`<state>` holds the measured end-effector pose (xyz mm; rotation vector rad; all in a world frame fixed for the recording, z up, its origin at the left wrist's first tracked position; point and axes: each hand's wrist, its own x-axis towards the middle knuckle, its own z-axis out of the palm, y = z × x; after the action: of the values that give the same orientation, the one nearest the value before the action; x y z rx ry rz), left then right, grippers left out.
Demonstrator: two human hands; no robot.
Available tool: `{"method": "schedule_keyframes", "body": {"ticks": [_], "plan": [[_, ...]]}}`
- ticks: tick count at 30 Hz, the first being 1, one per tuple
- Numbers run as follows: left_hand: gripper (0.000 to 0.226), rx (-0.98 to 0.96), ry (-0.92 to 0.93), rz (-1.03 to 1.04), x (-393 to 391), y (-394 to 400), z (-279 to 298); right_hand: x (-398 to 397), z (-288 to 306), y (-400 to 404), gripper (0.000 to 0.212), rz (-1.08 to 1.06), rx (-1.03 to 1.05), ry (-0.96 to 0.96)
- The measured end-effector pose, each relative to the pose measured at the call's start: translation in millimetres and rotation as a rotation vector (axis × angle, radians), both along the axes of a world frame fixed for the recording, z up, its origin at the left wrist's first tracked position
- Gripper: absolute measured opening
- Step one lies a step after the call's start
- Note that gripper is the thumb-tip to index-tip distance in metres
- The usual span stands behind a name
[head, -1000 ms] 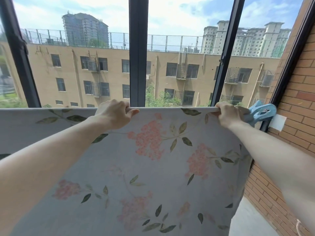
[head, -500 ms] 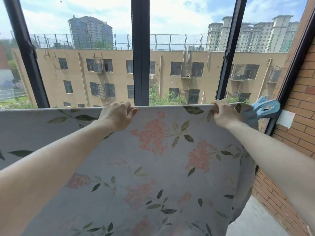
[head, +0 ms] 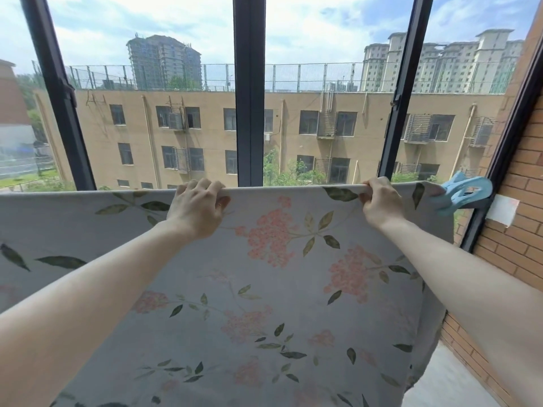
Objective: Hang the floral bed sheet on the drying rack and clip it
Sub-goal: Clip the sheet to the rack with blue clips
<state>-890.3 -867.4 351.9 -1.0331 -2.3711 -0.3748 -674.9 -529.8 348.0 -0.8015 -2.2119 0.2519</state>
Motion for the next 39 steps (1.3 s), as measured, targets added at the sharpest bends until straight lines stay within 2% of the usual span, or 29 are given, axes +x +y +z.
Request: {"method": "schedule_keyframes", "body": {"ticks": [4,11,16,18,21,25,28,33,39], "plan": [[0.045,0.089,0.023,-0.032,-5.1,-25.8,-14.8,-12.6,-9.5,-48.4,0.048,0.161,0.071,0.019],[0.060,0.099,0.114,-0.025,-11.9,-123.3,-30.4,-67.9,-18.0,-171.0,0.054,0.499,0.114,0.043],[0.060,0.139,0.017,0.157,-24.8,-226.7,-39.6,-110.5,-15.8,-249.7,0.053,0.673,0.165,0.079],[0.060,0.224,-0.053,0.251,-37.6,-275.4,-34.3,-125.6,-10.8,-280.1,0.054,0.701,0.193,0.092],[0.058,0.392,-0.105,0.408,-60.0,-342.7,-13.4,-146.5,-3.0,-321.5,0.055,0.731,0.208,0.094],[0.063,0.314,-0.124,0.573,-101.7,-417.5,5.6,-176.4,5.4,-371.4,0.057,0.757,0.183,0.105],[0.071,0.211,-0.169,0.584,-136.6,-456.8,12.0,-201.0,8.0,-405.9,0.061,0.735,0.174,0.082],[0.080,-0.008,-0.214,0.516,-172.6,-482.3,11.6,-223.9,-1.5,-439.3,0.072,0.536,0.117,-0.055],[0.083,-0.025,-0.197,0.438,-176.1,-478.6,2.9,-225.3,-20.8,-449.5,0.078,0.421,0.185,-0.111]]}}
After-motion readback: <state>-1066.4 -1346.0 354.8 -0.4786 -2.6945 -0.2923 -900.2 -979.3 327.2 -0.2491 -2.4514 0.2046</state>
